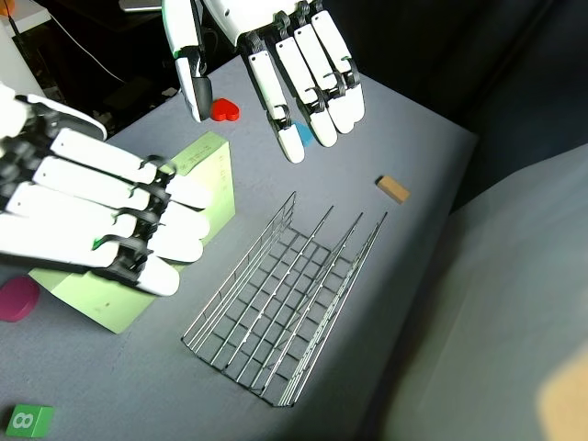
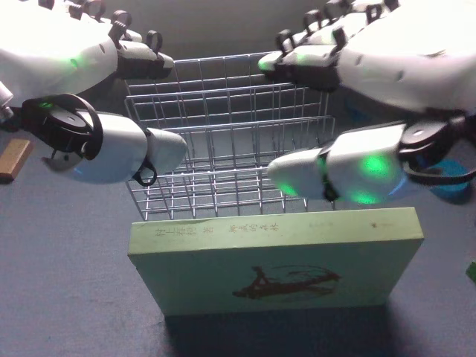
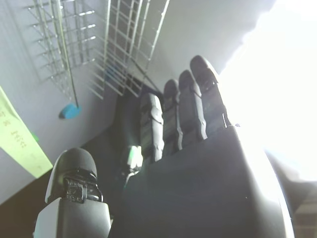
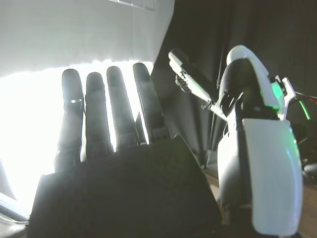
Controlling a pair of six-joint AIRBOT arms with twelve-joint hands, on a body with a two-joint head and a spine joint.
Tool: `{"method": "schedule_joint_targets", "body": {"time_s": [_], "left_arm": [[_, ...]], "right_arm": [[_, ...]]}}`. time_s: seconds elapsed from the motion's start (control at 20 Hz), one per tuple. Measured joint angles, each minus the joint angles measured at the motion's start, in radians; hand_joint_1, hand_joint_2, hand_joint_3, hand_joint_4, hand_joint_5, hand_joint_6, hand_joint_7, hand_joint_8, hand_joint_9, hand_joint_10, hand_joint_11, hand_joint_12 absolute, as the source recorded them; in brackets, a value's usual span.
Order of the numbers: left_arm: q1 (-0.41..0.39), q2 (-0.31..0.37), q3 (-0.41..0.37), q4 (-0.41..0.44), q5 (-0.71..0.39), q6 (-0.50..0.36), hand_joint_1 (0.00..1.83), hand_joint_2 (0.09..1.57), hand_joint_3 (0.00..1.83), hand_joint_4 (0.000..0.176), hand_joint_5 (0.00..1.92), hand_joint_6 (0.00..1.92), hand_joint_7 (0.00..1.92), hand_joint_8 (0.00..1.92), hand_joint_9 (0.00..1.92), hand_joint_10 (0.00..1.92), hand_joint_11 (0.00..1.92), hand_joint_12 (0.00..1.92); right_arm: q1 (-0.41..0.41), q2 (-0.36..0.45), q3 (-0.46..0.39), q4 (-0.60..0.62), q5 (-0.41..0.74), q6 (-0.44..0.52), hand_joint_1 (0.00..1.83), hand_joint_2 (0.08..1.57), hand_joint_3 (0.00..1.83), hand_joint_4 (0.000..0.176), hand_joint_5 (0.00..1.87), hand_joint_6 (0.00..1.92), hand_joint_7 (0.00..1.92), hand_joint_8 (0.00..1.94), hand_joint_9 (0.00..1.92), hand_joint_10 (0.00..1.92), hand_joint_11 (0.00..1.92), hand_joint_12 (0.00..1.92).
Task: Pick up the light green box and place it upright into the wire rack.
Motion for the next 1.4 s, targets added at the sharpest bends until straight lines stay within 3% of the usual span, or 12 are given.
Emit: {"method": "schedule_joint_targets", "body": {"time_s": [0.25, 0.4, 0.55, 0.7, 1.15, 1.4], "left_arm": [[0.003, 0.0, 0.019, -0.002, -0.005, 0.011, 0.07, 1.24, 0.0, 0.077, 0.28, 0.0, 0.19, 0.0, 0.16, 0.01, 0.0, 0.62], [0.013, 0.001, 0.044, 0.006, -0.018, 0.018, 0.07, 1.24, 0.0, 0.077, 0.28, 0.0, 0.19, 0.0, 0.16, 0.01, 0.0, 0.62], [0.022, 0.005, 0.062, 0.0, -0.026, 0.023, 0.1, 1.24, 0.0, 0.074, 0.3, 0.01, 0.24, 0.01, 0.16, 0.0, 0.0, 0.59], [0.035, 0.007, 0.083, 0.005, -0.047, 0.028, 0.12, 1.23, 0.0, 0.072, 0.31, 0.01, 0.23, 0.0, 0.16, 0.0, 0.0, 0.6], [0.051, 0.019, 0.143, 0.005, -0.071, 0.038, 0.13, 1.24, 0.0, 0.072, 0.29, 0.0, 0.23, 0.0, 0.16, 0.0, 0.0, 0.49], [0.051, 0.026, 0.156, 0.003, -0.087, 0.064, 0.13, 1.24, 0.0, 0.074, 0.29, 0.0, 0.21, 0.0, 0.17, 0.0, 0.0, 0.53]], "right_arm": [[-0.013, -0.093, -0.001, 0.098, -0.089, -0.023, 0.47, 0.98, 0.0, 0.049, 0.13, 0.0, 0.12, 0.0, 0.12, 0.0, 0.0, 0.56], [-0.013, -0.155, 0.001, 0.119, -0.134, -0.027, 0.48, 0.98, 0.0, 0.049, 0.13, 0.0, 0.12, 0.0, 0.12, 0.0, 0.0, 0.56], [-0.013, -0.208, 0.026, 0.188, -0.154, -0.029, 0.69, 0.92, 0.0, 0.047, 0.15, 0.0, 0.13, 0.0, 0.12, 0.0, 0.0, 0.55], [-0.01, -0.252, 0.072, 0.257, -0.179, -0.032, 0.72, 0.92, 0.0, 0.048, 0.14, 0.0, 0.13, 0.0, 0.12, 0.0, 0.0, 0.55], [-0.03, -0.335, 0.133, 0.248, -0.193, -0.028, 0.75, 0.93, 0.0, 0.049, 0.14, 0.0, 0.12, 0.0, 0.11, 0.0, 0.0, 0.56], [-0.076, -0.389, 0.165, 0.277, -0.236, -0.057, 0.75, 0.92, 0.0, 0.049, 0.13, 0.0, 0.11, 0.0, 0.1, 0.0, 0.0, 0.52]]}}
